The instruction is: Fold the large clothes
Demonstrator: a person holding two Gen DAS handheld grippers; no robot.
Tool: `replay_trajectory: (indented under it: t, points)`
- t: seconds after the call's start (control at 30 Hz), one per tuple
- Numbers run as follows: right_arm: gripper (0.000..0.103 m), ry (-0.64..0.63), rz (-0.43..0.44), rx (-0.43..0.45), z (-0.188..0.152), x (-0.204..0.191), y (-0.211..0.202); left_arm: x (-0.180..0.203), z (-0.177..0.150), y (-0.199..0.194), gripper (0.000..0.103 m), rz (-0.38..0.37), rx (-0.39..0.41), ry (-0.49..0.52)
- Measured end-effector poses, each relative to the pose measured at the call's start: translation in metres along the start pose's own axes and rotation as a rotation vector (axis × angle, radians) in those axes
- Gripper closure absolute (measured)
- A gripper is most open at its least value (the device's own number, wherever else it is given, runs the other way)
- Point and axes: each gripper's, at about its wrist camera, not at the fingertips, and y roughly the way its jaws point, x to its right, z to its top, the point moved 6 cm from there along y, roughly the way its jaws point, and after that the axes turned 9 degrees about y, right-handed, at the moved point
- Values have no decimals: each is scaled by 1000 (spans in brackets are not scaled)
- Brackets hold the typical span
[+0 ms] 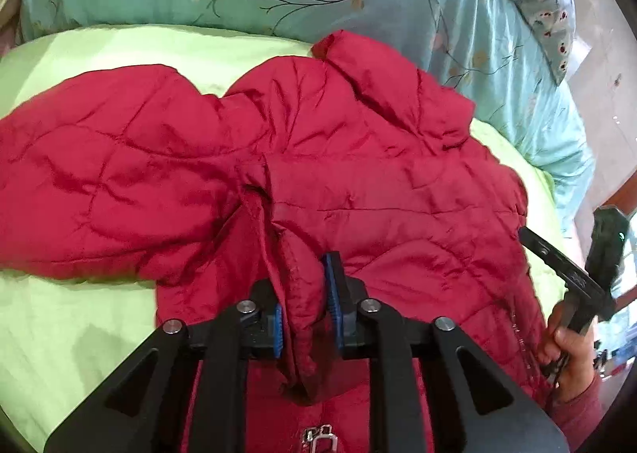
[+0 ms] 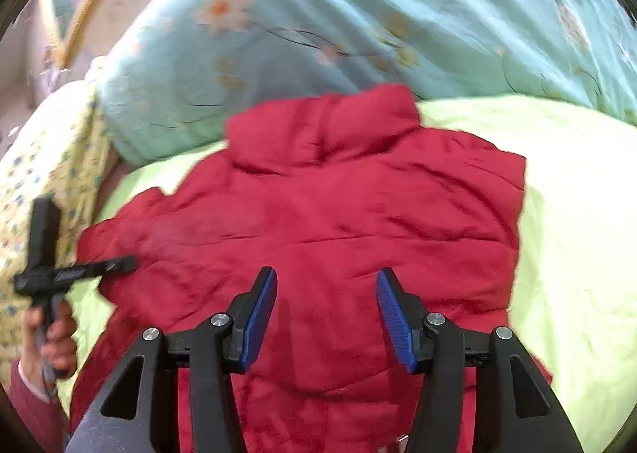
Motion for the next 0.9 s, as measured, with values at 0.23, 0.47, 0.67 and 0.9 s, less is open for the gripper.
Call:
replay_trajectory:
  t: [0.23, 0.47, 0.67, 0.9]
  points:
    - [50, -11, -103, -100, -22, 30, 46, 23, 5, -58, 85, 11, 157, 16]
    - [49, -20, -127, -94, -22, 31, 52, 29, 8, -97, 85, 69, 296, -6]
    - [48, -19, -133, -82, -22, 32, 54, 54, -2, -39, 85, -27, 169, 66]
    - [46, -13, -131, -63, -22, 24, 34, 39, -21, 38, 86, -2, 7, 26]
